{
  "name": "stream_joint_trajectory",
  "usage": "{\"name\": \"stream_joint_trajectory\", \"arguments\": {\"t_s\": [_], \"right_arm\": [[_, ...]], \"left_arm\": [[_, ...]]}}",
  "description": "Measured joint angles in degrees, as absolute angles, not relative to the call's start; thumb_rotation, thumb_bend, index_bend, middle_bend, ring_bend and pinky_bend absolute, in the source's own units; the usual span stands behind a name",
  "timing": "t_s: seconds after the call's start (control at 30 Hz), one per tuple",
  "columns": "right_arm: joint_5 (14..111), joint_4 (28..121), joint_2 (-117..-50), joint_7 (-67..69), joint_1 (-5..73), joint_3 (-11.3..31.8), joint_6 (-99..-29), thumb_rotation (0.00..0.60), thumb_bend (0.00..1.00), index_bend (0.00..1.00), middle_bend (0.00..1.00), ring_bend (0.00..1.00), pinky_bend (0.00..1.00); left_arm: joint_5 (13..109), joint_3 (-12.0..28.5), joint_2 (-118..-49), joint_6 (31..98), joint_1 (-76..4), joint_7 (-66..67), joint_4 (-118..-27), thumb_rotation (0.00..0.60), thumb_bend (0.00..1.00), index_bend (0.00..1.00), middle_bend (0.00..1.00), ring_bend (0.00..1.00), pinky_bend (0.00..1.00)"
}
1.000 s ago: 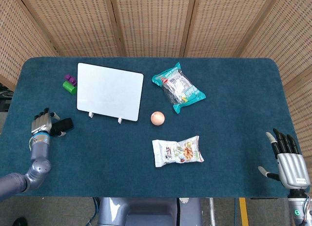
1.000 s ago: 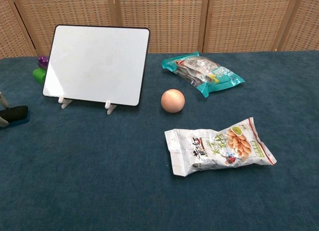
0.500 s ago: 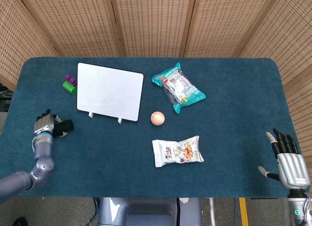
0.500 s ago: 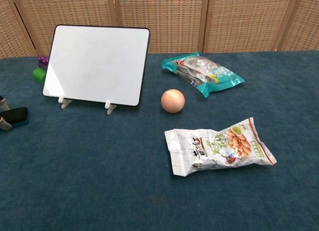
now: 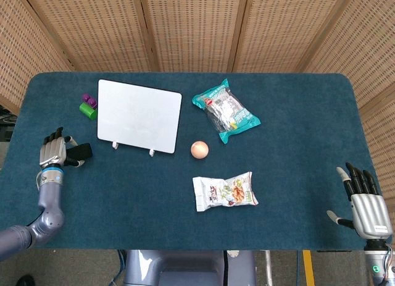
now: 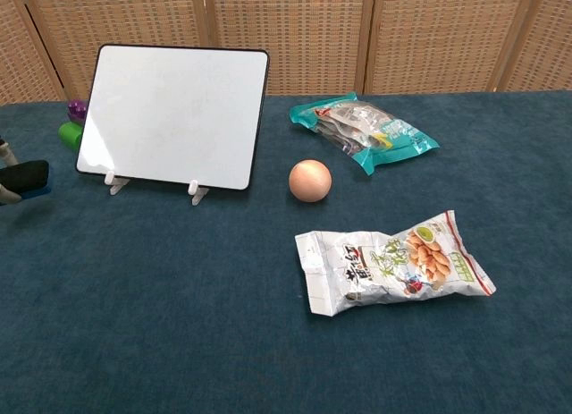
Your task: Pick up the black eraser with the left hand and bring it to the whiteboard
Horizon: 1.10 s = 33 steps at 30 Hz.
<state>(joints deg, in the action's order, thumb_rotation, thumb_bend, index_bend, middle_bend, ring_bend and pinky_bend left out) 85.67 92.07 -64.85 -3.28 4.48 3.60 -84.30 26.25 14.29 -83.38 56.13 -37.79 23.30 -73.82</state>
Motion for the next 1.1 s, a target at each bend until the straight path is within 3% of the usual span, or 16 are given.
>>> {"name": "stream_joint_trajectory", "arguments": {"t_s": [0.23,0.4,0.67,1.1], "right_arm": [[85.7,92.1,-64.8,-3.3,4.5,3.6,-84.3,0.600,0.05,0.02,0.00,0.00,0.00],[85.6,92.1,-64.8,-3.2,4.5,3.6,-84.2,0.600,0.05,0.02,0.00,0.00,0.00],[85.5,92.1,-64.8,-3.1,4.6,3.6,-84.1,0.600,0.05,0.02,0.00,0.00,0.00],[85.5,92.0,-64.6,-2.0,4.7,3.6,-83.8,0.600,0.05,0.02,0.00,0.00,0.00]], "left_arm": [[45.5,14.2,-84.1,68.8,-35.8,17.1,-76.0,0.600,0.25,0.55,0.00,0.00,0.00],[53.8,16.4,-88.9,73.6,-37.2,9.5,-70.3,0.600,0.25,0.56,0.00,0.00,0.00],[57.3,20.0,-99.0,72.5,-43.4,6.6,-53.7,0.600,0.24,0.56,0.00,0.00,0.00],[61.1,21.5,-109.8,66.9,-50.0,-0.8,-33.3,0.600,0.21,0.56,0.00,0.00,0.00]]}}
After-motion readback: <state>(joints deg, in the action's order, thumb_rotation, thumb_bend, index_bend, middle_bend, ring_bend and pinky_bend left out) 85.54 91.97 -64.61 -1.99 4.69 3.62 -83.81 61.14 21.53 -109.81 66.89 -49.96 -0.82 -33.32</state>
